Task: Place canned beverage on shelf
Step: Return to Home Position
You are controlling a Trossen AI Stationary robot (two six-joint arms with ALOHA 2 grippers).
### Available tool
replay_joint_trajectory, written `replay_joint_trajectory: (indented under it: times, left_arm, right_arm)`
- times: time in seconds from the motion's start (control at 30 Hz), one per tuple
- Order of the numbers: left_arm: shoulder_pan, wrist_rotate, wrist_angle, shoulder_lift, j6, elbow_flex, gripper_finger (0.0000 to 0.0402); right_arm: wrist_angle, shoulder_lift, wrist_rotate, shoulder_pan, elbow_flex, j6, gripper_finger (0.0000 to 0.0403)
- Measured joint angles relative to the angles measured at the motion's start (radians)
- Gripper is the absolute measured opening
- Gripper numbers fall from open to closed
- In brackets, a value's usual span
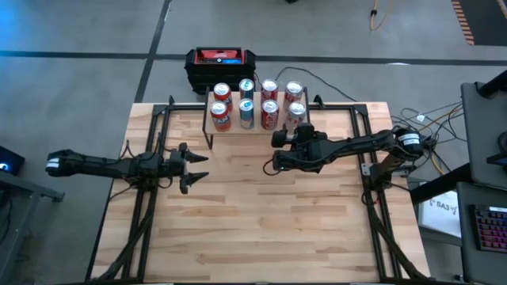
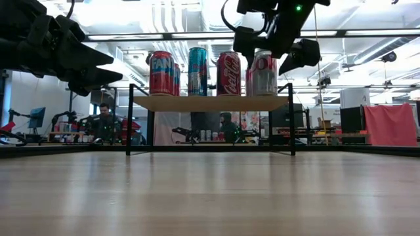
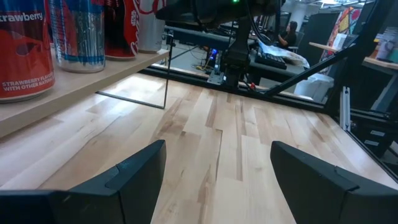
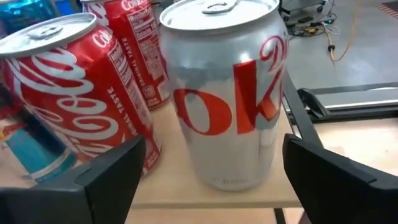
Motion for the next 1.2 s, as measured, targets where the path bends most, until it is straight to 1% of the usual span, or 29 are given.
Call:
replay_joint_trajectory:
  times: [0.07, 0.27, 0.37, 0.6, 0.77, 0.83, 0.93, 1.1, 1.17, 1.2]
  left_arm:
    - [0.000, 0.000, 0.000, 0.000, 0.000, 0.000, 0.0275]
    - [0.000, 0.000, 0.000, 0.000, 0.000, 0.000, 0.0275]
    - [0.000, 0.000, 0.000, 0.000, 0.000, 0.000, 0.0275]
    - [0.000, 0.000, 0.000, 0.000, 0.000, 0.000, 0.0275]
    - [0.000, 0.000, 0.000, 0.000, 0.000, 0.000, 0.0275]
    - [0.000, 0.000, 0.000, 0.000, 0.000, 0.000, 0.0275]
    - [0.000, 0.000, 0.000, 0.000, 0.000, 0.000, 0.0275]
    - [0.000, 0.000, 0.000, 0.000, 0.000, 0.000, 0.0275]
    - [0.000, 0.000, 0.000, 0.000, 0.000, 0.000, 0.0275]
    - [0.000, 0.000, 0.000, 0.000, 0.000, 0.000, 0.0275]
  right_arm:
    - [-0.033, 0.000, -0.001, 0.007, 0.000, 0.035, 0.0350]
    - [-0.199, -0.002, -0.029, 0.045, 0.000, 0.218, 0.0331]
    - [-0.240, -0.003, -0.056, 0.083, 0.000, 0.256, 0.0328]
    - [-0.271, -0.005, -0.108, 0.229, 0.000, 0.242, 0.0327]
    - [-0.347, 0.000, -0.114, 0.352, 0.000, 0.310, 0.0327]
    - [-0.362, 0.000, -0.127, 0.398, 0.000, 0.307, 0.0327]
    - [-0.373, 0.001, -0.185, 0.449, -0.002, 0.279, 0.0327]
    - [-0.364, 0.001, -0.203, 0.478, -0.002, 0.259, 0.0327]
    - [-0.312, 0.001, -0.267, 0.480, -0.002, 0.207, 0.0327]
    - [-0.279, 0.001, -0.315, 0.480, -0.002, 0.162, 0.0327]
